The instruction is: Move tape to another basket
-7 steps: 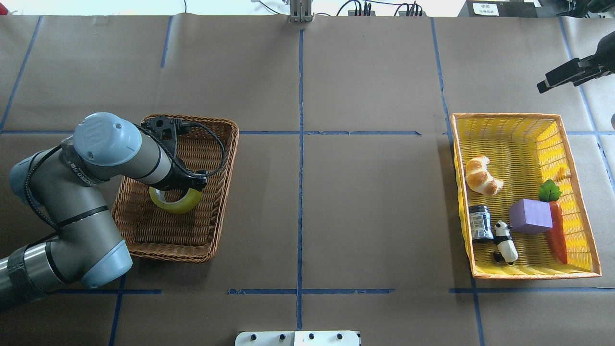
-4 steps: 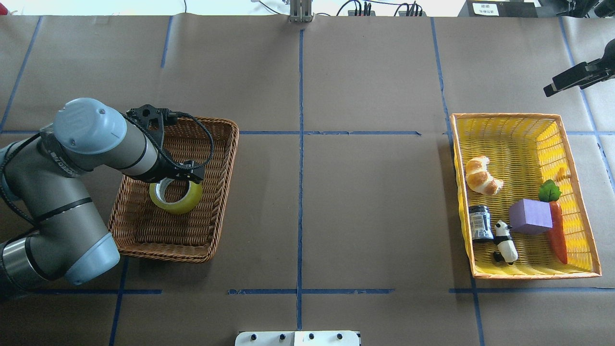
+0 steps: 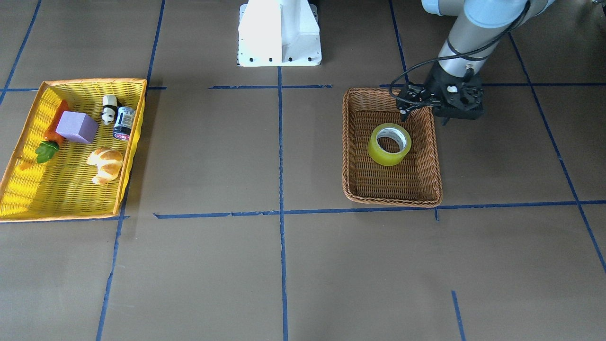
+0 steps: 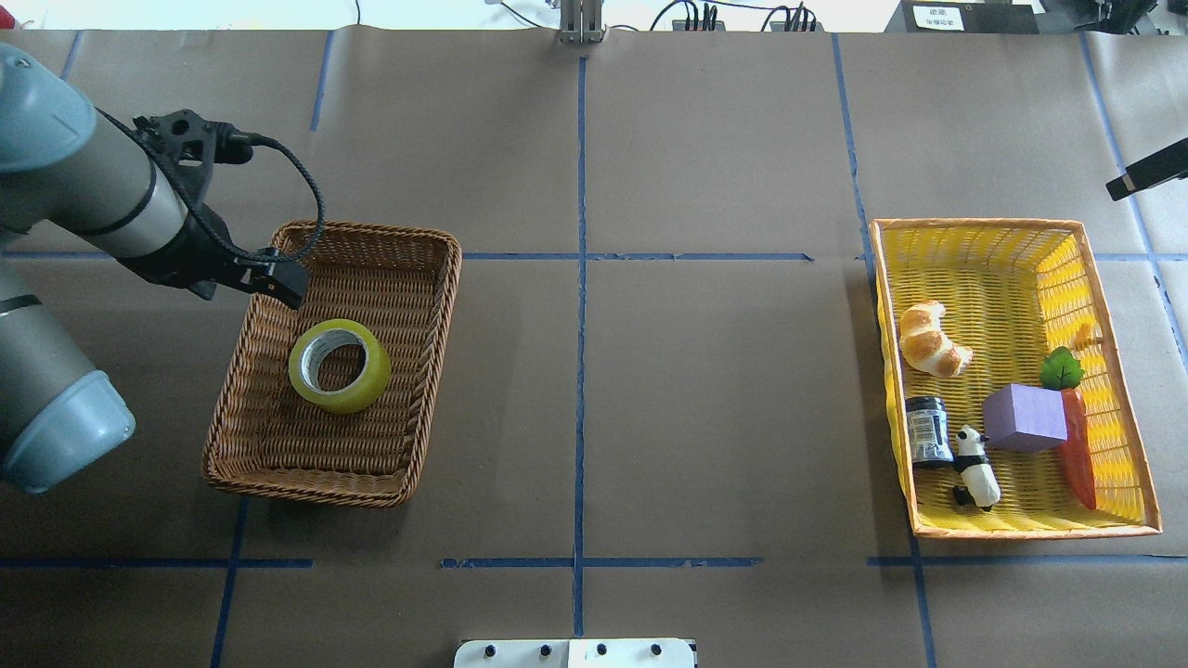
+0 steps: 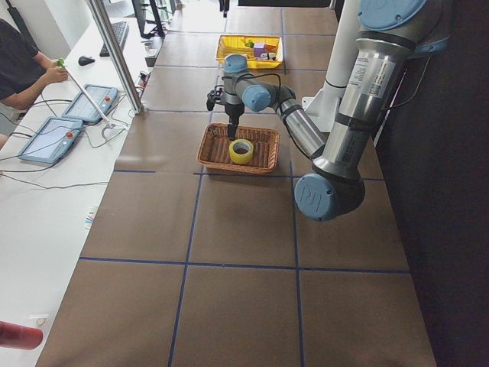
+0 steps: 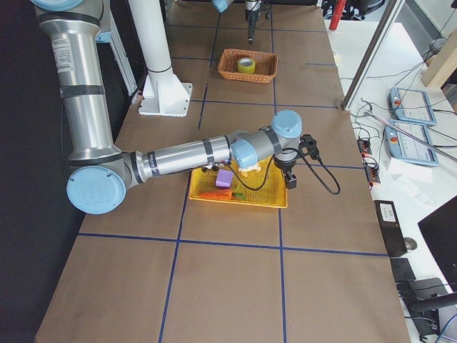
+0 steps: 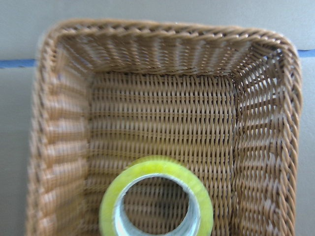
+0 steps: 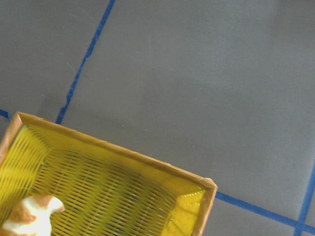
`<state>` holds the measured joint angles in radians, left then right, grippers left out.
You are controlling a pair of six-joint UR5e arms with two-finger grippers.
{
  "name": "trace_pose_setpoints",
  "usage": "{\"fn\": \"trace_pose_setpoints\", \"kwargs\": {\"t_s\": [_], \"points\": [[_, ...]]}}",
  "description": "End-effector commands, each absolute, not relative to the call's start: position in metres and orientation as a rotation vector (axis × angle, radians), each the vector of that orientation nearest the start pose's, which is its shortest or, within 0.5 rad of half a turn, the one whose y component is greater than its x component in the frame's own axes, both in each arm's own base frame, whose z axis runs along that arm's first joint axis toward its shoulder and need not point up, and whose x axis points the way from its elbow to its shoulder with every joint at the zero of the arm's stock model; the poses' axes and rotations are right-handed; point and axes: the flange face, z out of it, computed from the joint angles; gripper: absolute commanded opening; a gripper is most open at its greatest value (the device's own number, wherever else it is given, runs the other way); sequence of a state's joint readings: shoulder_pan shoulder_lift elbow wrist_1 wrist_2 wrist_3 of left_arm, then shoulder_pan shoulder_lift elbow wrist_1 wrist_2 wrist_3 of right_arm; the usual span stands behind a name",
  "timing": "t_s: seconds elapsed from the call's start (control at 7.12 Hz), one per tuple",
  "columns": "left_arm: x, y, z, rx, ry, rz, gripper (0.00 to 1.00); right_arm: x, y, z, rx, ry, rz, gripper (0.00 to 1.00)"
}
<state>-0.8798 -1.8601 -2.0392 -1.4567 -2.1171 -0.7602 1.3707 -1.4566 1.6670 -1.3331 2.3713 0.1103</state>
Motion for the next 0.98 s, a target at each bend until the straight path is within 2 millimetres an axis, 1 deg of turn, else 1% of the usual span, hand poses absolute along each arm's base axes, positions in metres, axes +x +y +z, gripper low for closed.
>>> {"fn": "trace_pose_setpoints", "kwargs": {"t_s": [0.0,0.14,0.28,0.42,0.56,0.7,0.84], "points": [[0.174,-0.487,0.377,0.145,0.780,0.204,1.00,0.002,-0.545,0.568,0.276,-0.826,-0.286,1.00],[0.133,-0.493,0.410,0.146,0.769,0.223,1.00,0.035,-0.532,0.589,0.216,-0.811,-0.298,1.00],[0.106,-0.500,0.445,0.107,0.787,0.212,1.00,0.062,-0.500,0.626,0.150,-0.806,-0.268,1.00],[0.081,-0.503,0.480,0.070,0.801,0.190,1.00,0.084,-0.477,0.646,0.130,-0.812,-0.204,1.00],[0.067,-0.497,0.517,0.036,0.809,0.204,1.00,0.100,-0.461,0.659,0.120,-0.822,-0.148,1.00],[0.056,-0.494,0.535,0.017,0.806,0.185,1.00,0.099,-0.454,0.665,0.102,-0.822,-0.135,1.00],[0.051,-0.484,0.560,-0.025,0.796,0.162,1.00,0.099,-0.445,0.672,0.092,-0.822,-0.133,1.00]]}}
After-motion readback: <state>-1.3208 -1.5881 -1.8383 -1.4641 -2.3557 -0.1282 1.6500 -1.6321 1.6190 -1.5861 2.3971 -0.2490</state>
